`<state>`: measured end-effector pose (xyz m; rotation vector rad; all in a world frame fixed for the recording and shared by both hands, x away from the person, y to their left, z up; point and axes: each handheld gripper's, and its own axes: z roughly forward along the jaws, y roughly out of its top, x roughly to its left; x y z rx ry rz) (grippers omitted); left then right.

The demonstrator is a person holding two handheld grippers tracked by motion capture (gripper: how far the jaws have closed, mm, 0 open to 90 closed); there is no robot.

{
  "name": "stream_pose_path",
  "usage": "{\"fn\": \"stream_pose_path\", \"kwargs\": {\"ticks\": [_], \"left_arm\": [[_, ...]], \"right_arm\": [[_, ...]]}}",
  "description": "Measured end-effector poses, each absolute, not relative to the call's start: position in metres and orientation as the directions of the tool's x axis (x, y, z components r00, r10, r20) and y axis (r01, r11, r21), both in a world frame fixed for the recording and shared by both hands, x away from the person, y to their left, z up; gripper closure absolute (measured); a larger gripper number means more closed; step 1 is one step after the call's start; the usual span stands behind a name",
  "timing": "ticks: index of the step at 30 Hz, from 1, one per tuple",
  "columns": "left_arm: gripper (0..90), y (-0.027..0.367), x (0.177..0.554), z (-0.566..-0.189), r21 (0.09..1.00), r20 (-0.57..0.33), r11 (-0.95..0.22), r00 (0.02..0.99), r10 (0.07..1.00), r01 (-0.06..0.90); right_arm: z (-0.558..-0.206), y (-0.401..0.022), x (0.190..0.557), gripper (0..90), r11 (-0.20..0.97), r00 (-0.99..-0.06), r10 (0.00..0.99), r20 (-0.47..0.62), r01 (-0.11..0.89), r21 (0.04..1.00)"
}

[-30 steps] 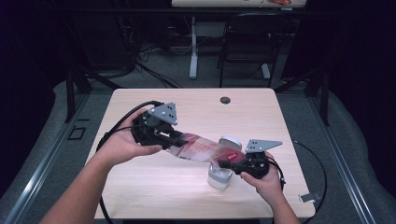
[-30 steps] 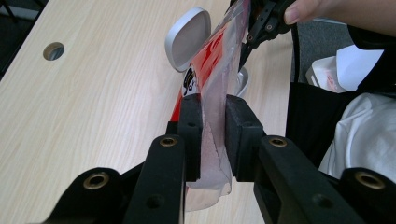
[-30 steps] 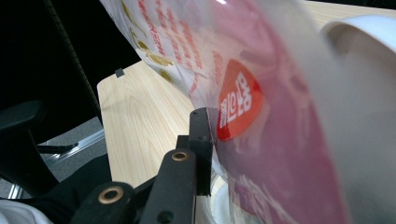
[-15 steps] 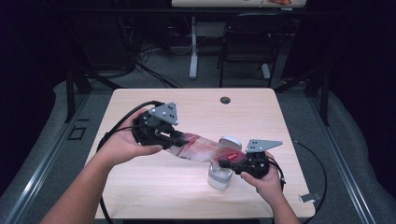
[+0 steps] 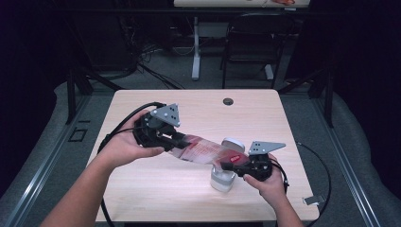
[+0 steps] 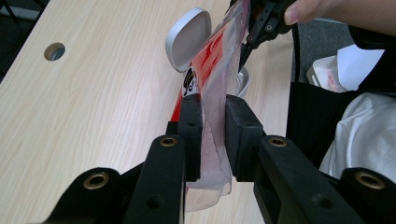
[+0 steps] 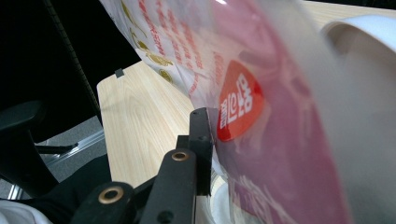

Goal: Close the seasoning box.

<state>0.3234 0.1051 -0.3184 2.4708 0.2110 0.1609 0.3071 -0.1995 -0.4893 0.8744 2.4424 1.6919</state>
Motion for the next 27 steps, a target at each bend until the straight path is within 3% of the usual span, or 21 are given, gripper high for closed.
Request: {"fn": "stream_pose_path", "kwargs": {"ticks": [27], "left_arm": [[77.9, 0.112, 0.3241, -0.3219, 0.622, 0.059, -0.773, 0.977, 0.203, 0.123]], "right_arm": [[-0.4884, -0.1977, 0.3066, 82.0, 0.236, -0.839, 0.471, 0.273, 0.418, 0.877]]}}
